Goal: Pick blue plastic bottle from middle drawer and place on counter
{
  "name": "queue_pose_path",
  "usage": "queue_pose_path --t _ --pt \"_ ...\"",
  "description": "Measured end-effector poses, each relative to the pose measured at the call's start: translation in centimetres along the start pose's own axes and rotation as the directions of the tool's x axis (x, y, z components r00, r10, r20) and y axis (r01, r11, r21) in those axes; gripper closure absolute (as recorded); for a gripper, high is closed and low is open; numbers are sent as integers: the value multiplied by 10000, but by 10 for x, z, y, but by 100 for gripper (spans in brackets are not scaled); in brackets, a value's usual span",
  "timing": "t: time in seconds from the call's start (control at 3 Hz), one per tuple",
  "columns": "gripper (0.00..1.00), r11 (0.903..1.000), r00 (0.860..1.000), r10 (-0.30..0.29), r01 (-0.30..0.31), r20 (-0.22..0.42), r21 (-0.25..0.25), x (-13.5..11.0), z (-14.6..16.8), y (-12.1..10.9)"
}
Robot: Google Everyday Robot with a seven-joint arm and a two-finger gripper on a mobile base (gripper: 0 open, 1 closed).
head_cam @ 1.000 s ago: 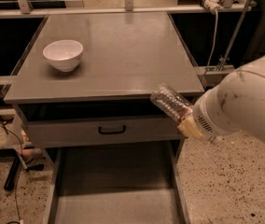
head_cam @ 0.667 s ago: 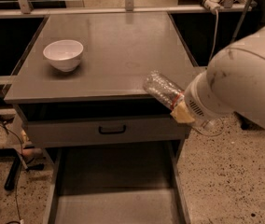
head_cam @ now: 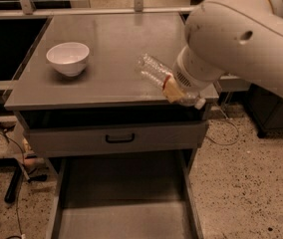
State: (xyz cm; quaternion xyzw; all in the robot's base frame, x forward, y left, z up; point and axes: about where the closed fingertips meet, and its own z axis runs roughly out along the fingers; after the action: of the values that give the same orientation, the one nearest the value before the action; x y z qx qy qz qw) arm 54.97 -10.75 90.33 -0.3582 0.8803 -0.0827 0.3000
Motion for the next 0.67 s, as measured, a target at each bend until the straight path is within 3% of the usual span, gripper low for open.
queue_pose_path --t 0.67 --pt "100 9984 9988 -432 441 248 -359 -61 43 -13"
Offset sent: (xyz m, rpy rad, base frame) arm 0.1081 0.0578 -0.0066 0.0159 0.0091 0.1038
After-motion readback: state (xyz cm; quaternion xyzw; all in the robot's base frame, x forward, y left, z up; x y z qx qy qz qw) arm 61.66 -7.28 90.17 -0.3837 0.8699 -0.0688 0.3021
